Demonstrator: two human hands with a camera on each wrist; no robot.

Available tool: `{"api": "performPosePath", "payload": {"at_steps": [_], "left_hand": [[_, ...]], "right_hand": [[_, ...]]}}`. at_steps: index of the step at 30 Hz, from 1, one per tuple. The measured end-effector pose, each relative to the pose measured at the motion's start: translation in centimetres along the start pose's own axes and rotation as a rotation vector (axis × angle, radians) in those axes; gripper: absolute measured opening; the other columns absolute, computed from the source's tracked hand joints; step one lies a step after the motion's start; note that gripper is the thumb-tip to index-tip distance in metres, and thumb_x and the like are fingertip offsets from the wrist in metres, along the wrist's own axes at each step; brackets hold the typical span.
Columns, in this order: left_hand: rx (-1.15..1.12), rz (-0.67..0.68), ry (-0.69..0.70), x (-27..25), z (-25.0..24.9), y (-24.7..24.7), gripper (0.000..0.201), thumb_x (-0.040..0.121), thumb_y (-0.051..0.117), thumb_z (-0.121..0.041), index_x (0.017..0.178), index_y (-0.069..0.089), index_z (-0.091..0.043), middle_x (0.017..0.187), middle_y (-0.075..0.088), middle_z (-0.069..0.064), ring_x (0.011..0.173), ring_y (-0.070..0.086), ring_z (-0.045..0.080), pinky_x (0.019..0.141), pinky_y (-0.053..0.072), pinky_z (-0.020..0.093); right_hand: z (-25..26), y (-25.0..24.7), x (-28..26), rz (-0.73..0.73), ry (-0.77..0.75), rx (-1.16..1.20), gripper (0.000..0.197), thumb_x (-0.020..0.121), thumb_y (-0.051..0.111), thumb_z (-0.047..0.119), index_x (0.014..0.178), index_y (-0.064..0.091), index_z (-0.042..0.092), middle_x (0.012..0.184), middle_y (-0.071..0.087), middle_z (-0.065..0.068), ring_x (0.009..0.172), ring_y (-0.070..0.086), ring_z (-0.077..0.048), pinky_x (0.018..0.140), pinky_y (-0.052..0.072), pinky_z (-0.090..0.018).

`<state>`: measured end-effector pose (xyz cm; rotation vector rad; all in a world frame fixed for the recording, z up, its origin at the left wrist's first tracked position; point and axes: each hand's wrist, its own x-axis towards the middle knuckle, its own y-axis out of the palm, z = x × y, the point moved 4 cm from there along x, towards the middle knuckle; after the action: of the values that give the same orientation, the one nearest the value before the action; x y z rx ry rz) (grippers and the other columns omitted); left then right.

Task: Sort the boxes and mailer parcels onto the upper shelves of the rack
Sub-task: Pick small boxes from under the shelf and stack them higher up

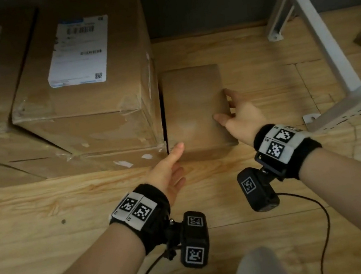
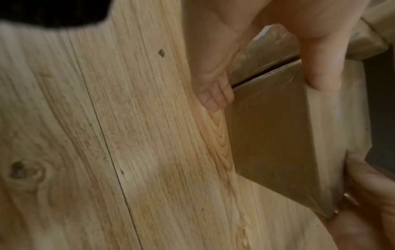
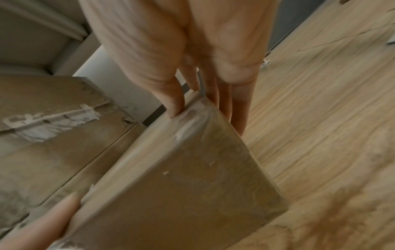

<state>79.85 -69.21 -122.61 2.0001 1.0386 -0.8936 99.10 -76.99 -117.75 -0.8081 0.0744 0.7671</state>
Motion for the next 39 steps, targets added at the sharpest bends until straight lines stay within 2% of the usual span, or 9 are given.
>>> {"api": "performPosePath", "payload": {"at_steps": [4, 8, 11, 17, 19, 23, 29, 35, 39], "left_hand": [[0.006, -0.015, 0.014, 0.3, 0.0, -0.5, 0.100, 0.047, 0.084, -0.044, 0.136, 0.045, -0.019, 0.138, 0.050, 0.011, 0.123, 0.050, 0.022, 0.095, 0.043, 0.034], [0.030, 0.005, 0.033, 0.6, 0.3, -0.8, 0.114, 0.037, 0.088, -0.051, 0.138, 0.044, -0.021, 0.136, 0.051, 0.009, 0.118, 0.053, 0.020, 0.082, 0.047, 0.030], [0.056, 0.009, 0.033, 0.6, 0.2, -0.8, 0.115, 0.037, 0.088, -0.056, 0.138, 0.044, -0.022, 0.137, 0.052, 0.006, 0.114, 0.054, 0.018, 0.076, 0.048, 0.028], [0.165, -0.055, -0.041, -2.8, -1.1, -1.0, 0.087, 0.067, 0.080, -0.034, 0.142, 0.040, -0.012, 0.135, 0.053, 0.006, 0.118, 0.053, 0.019, 0.084, 0.047, 0.030], [0.266, -0.093, -0.054, -5.3, -1.7, -1.4, 0.082, 0.069, 0.081, -0.026, 0.140, 0.041, -0.010, 0.133, 0.055, 0.007, 0.119, 0.053, 0.021, 0.090, 0.047, 0.033], [0.582, -0.125, 0.014, -12.2, -3.9, -1.5, 0.055, 0.084, 0.072, -0.021, 0.133, 0.051, -0.013, 0.126, 0.058, 0.004, 0.111, 0.056, 0.020, 0.092, 0.047, 0.033], [1.141, -0.027, 0.208, -25.5, -10.2, 0.4, 0.041, 0.090, 0.064, -0.027, 0.129, 0.054, -0.021, 0.128, 0.057, -0.004, 0.104, 0.057, 0.013, 0.089, 0.044, 0.026], [1.421, 0.098, 0.377, -42.9, -19.2, 4.2, 0.040, 0.092, 0.060, -0.025, 0.130, 0.052, -0.020, 0.135, 0.051, -0.002, 0.117, 0.052, 0.012, 0.094, 0.040, 0.022], [1.571, 0.147, 0.534, -55.2, -27.3, 7.6, 0.041, 0.092, 0.058, -0.032, 0.132, 0.051, -0.024, 0.136, 0.049, -0.005, 0.119, 0.050, 0.009, 0.099, 0.036, 0.021]], "right_hand": [[0.3, 0.6, 0.1, -0.007, -0.003, -0.062, 0.066, 0.095, 0.056, 0.031, 0.151, 0.022, 0.028, 0.143, 0.050, -0.004, 0.128, 0.049, -0.029, 0.104, 0.043, -0.036], [0.5, 1.1, -0.2, -0.109, -0.061, -0.120, 0.057, 0.094, 0.058, 0.025, 0.144, 0.035, 0.014, 0.137, 0.048, -0.012, 0.121, 0.051, -0.032, 0.094, 0.041, -0.030], [1.1, 1.2, -0.9, -0.180, -0.152, -0.264, 0.052, 0.092, 0.060, 0.026, 0.136, 0.042, 0.004, 0.136, 0.038, -0.017, 0.119, 0.047, -0.036, 0.103, 0.039, -0.037], [2.7, 0.4, -3.9, 0.053, -0.162, -0.613, 0.059, 0.097, 0.047, 0.039, 0.143, 0.034, 0.004, 0.146, 0.032, -0.019, 0.136, 0.025, -0.036, 0.110, 0.027, -0.043], [3.5, -0.6, -6.1, 0.165, -0.166, -0.654, 0.059, 0.097, 0.046, 0.038, 0.145, 0.032, 0.007, 0.148, 0.030, -0.018, 0.138, 0.022, -0.035, 0.111, 0.029, -0.045], [6.7, -3.6, -11.2, 0.338, -0.253, -0.731, 0.056, 0.098, 0.046, 0.032, 0.145, 0.028, 0.009, 0.148, 0.029, -0.016, 0.138, 0.024, -0.033, 0.111, 0.031, -0.045], [15.5, -10.7, -20.1, 0.450, -0.449, -0.805, 0.051, 0.096, 0.050, 0.025, 0.143, 0.032, 0.012, 0.143, 0.035, -0.012, 0.130, 0.036, -0.030, 0.106, 0.037, -0.044], [29.1, -21.8, -30.1, 0.451, -0.617, -0.869, 0.039, 0.095, 0.049, 0.021, 0.132, 0.041, 0.010, 0.136, 0.041, -0.010, 0.122, 0.045, -0.027, 0.099, 0.044, -0.039], [39.9, -30.4, -36.3, 0.396, -0.726, -0.888, 0.045, 0.094, 0.049, 0.017, 0.138, 0.041, 0.013, 0.140, 0.040, -0.010, 0.127, 0.043, -0.028, 0.105, 0.039, -0.039]]}}
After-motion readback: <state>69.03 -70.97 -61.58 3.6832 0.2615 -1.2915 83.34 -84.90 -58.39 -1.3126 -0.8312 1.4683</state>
